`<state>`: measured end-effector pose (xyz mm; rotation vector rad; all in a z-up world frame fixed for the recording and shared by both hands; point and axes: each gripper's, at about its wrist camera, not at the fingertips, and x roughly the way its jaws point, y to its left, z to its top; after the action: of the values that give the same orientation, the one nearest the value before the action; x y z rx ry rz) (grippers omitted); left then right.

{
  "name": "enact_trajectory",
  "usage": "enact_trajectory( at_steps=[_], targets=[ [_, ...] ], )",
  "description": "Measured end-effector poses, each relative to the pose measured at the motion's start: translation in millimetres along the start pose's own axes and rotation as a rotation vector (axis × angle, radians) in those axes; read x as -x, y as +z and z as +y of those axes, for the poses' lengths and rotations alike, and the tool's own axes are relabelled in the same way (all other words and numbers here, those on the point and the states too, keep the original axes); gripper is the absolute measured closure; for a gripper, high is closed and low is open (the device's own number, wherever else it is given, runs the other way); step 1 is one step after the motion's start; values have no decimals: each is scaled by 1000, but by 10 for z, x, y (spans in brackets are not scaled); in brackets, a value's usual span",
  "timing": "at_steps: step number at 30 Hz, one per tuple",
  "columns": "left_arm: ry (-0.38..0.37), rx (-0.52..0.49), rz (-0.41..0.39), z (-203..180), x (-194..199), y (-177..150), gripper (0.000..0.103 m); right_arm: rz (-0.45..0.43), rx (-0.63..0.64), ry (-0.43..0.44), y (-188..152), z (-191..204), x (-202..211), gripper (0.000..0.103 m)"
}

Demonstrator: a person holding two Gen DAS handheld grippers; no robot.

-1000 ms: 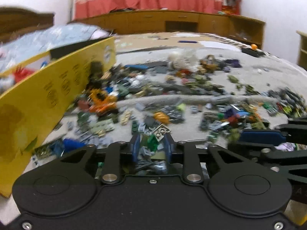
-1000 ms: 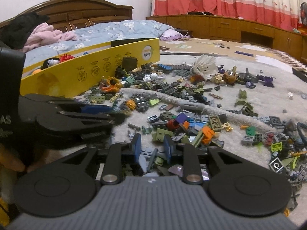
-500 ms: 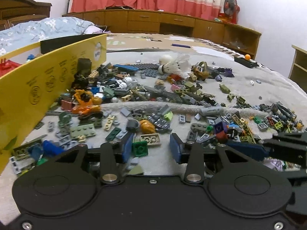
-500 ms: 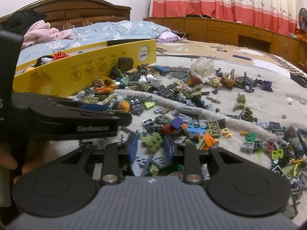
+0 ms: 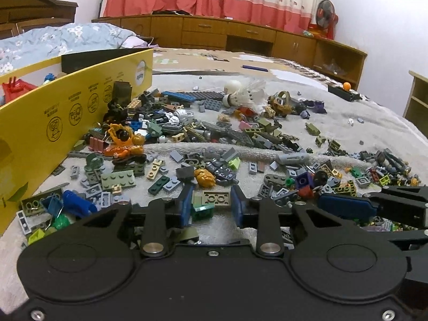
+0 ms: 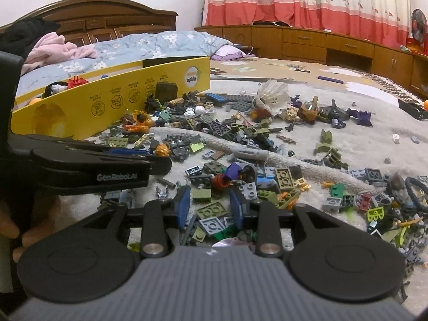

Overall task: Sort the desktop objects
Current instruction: 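Move both open grippers across the brick pile toward the next pieces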

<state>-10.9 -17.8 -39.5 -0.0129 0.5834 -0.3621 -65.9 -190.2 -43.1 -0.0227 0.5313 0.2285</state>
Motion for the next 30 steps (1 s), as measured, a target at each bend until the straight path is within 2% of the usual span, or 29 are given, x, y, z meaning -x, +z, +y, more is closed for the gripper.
enact_trajectory(
  at_steps=[12,23,28,30],
  targets=[
    [14,45,-18,121,141,-16,74,-9,-9,-7,44,30,-91,50],
    [11,47,-19,108,161,-32,74,-19,-35,5,109,-12,-141,50],
    [19,51,-23,126,167,-29,74,-65,3,-4,108,92,-55,50],
    [23,55,-22,138,163,-30,74,-43,-10,33,124,96,-83,59]
  ],
)
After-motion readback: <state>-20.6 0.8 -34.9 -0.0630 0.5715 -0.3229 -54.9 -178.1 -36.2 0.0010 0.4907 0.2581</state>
